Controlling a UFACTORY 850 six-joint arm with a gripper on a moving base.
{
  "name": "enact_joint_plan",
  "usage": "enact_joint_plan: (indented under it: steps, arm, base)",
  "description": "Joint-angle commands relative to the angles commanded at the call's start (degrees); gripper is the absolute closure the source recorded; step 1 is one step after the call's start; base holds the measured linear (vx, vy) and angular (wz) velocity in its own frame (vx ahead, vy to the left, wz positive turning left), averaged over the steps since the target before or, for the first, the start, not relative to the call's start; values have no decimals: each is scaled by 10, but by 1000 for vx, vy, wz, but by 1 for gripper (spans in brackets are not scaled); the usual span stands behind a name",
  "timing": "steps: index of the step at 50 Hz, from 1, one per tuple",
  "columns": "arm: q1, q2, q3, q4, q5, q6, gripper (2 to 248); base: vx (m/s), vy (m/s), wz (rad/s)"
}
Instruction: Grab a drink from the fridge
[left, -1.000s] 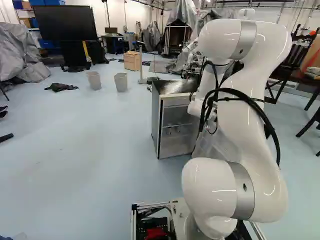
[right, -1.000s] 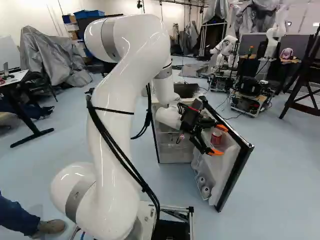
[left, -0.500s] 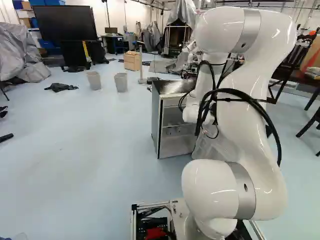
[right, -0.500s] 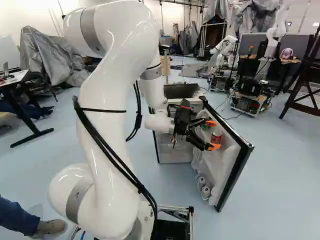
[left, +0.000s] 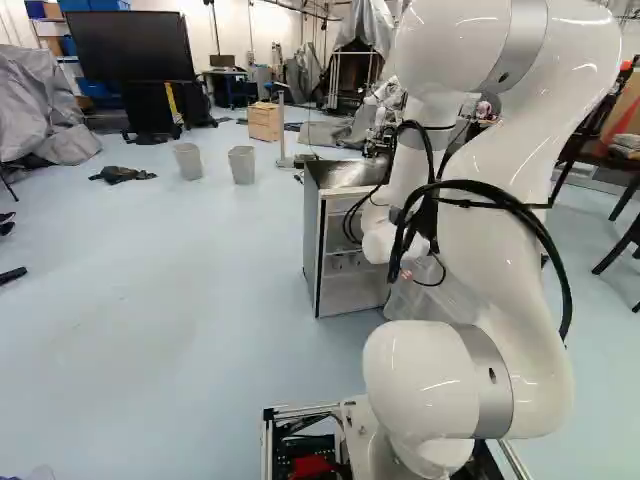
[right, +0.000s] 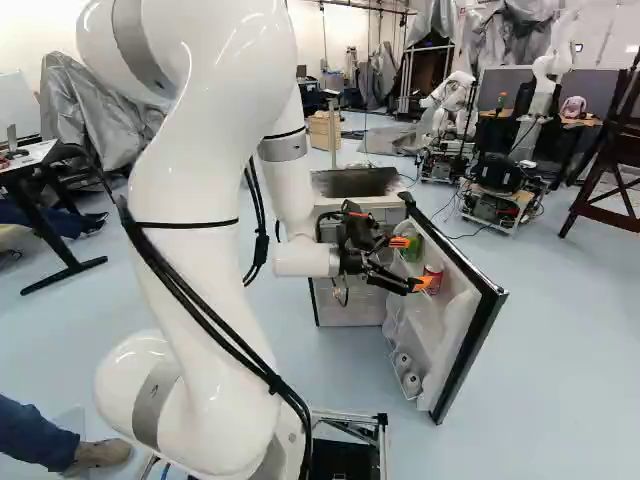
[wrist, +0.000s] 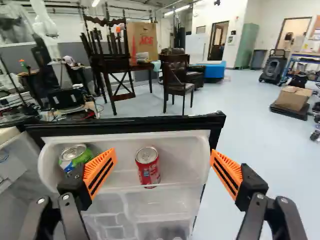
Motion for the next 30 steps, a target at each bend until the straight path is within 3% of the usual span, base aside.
enact_joint_plan:
  steps: [14,30]
  arm:
    - [8,27,40,-84,0,0,3]
    - [9,31,46,-181,0,0,3]
  base:
    - [0,0,0]
    - [0,0,0]
